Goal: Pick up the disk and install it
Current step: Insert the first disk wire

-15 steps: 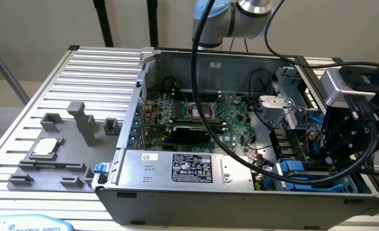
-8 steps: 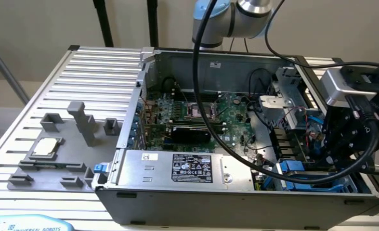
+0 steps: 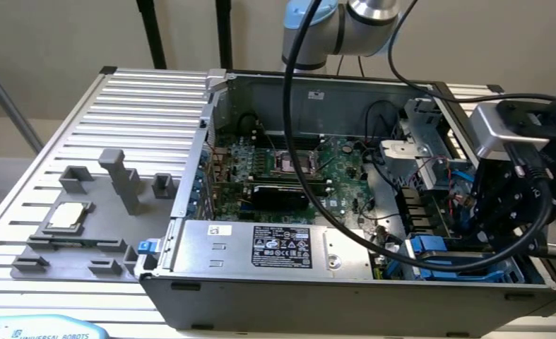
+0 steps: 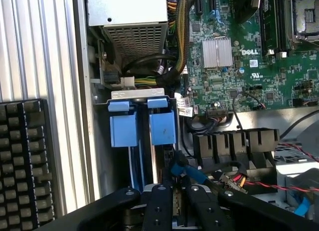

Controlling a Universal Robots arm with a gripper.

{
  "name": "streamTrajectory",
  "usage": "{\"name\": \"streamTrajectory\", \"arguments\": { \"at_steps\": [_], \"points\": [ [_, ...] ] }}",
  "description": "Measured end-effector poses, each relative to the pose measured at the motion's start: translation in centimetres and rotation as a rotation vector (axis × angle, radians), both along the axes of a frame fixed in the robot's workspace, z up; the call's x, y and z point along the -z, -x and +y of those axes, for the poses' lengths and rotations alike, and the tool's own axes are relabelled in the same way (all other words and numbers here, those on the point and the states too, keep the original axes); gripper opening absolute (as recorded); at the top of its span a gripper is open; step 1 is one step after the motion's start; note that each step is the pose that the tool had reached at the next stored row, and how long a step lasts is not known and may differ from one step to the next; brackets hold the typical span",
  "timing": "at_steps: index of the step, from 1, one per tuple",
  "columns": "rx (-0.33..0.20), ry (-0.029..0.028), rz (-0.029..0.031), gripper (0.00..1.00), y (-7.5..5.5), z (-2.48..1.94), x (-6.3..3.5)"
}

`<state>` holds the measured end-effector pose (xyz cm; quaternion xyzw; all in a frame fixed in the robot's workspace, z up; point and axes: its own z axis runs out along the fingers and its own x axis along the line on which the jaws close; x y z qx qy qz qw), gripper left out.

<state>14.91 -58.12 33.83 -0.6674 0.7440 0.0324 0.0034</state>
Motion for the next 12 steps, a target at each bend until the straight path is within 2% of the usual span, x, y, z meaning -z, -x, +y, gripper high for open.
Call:
{"name": "streamTrajectory", "arguments": {
  "at_steps": [10,12],
  "points": [
    [0.000,0.0008,0.0000,0.16,-0.13,0.07,0.32],
    [0.000,-0.0012,-0.0002,0.18,-0.15,0.07,0.41]
  ]
}}
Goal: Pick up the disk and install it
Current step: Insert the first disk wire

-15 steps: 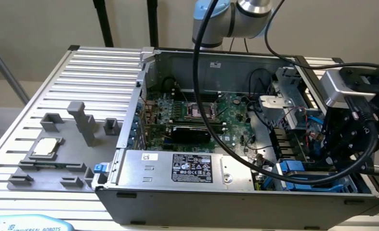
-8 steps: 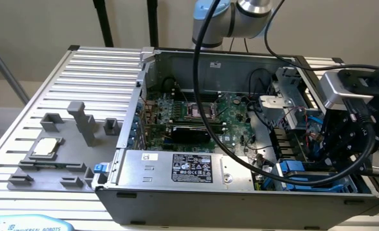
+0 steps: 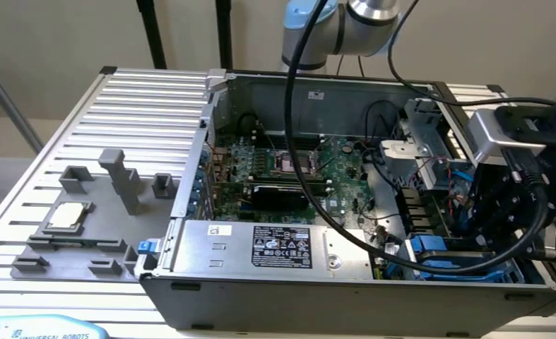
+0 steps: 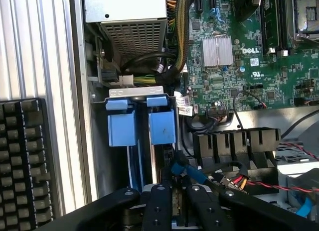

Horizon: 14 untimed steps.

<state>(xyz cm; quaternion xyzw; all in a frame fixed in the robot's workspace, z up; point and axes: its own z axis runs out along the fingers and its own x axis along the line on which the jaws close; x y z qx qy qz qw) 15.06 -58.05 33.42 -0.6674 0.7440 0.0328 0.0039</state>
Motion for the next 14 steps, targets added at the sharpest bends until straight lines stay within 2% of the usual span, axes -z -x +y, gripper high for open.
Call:
{"name": "streamTrajectory", "arguments": {
  "at_steps": [1,2,4,12,14],
  "points": [
    [0.000,0.0012,0.0001,0.18,0.0,0.01,-0.13],
    [0.000,0.0017,0.0001,0.24,0.0,0.00,-0.32],
    [0.000,0.0016,0.0002,0.24,0.0,0.00,-0.81],
    [0.000,0.0019,0.0001,0.24,0.0,0.01,-4.37],
    [0.000,0.0019,0.0002,0.24,0.0,0.01,-4.98]
  ]
}}
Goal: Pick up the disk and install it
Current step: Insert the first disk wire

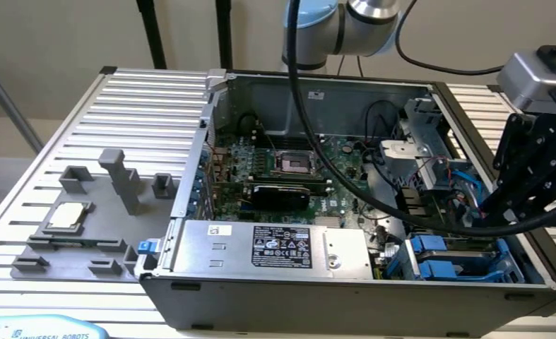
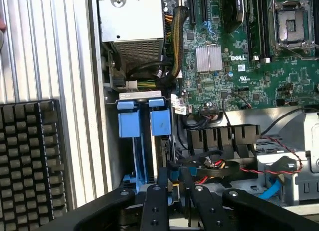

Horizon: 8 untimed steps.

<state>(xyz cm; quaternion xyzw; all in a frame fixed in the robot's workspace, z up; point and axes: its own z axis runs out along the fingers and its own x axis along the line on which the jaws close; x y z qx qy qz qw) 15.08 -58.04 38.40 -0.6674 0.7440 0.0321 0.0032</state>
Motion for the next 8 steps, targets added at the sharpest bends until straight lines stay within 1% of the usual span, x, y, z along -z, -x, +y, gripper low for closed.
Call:
{"name": "streamTrajectory", "arguments": {
  "at_steps": [5,8],
  "points": [
    [0.000,0.0001,0.0000,0.24,0.24,0.00,0.00],
    [0.000,0.0006,0.0000,0.24,0.55,0.00,0.22]
  ]
}}
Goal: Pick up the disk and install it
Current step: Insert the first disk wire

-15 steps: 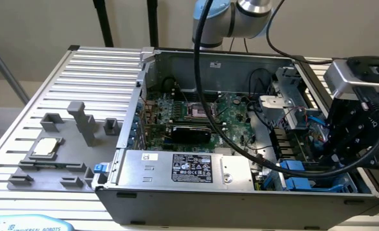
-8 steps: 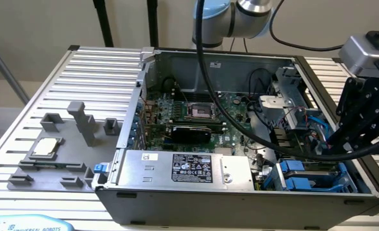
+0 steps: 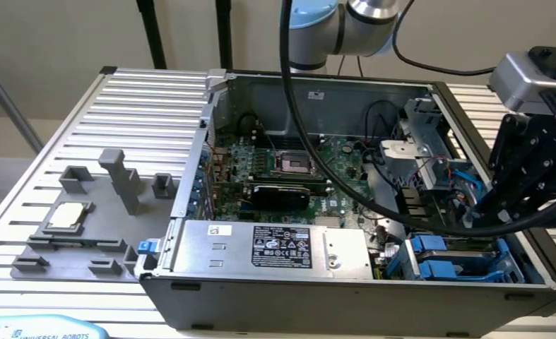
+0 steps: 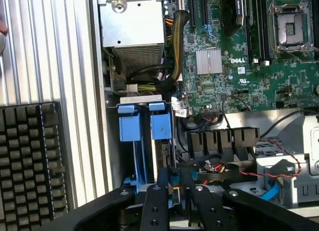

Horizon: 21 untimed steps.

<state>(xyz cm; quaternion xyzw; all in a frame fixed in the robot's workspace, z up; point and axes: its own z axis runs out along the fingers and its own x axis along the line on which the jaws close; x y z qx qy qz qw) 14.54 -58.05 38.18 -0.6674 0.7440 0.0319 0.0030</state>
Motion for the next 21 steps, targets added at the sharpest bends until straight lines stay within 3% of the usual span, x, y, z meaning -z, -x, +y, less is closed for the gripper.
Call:
{"name": "streamTrajectory", "arguments": {
  "at_steps": [18,20,21],
  "points": [
    [0.000,0.0002,0.0000,0.24,0.0,0.11,1.52],
    [0.000,0.0001,0.0000,0.22,0.0,0.13,1.57],
    [0.000,0.0002,0.0000,0.16,0.0,0.14,1.58]
  ]
}}
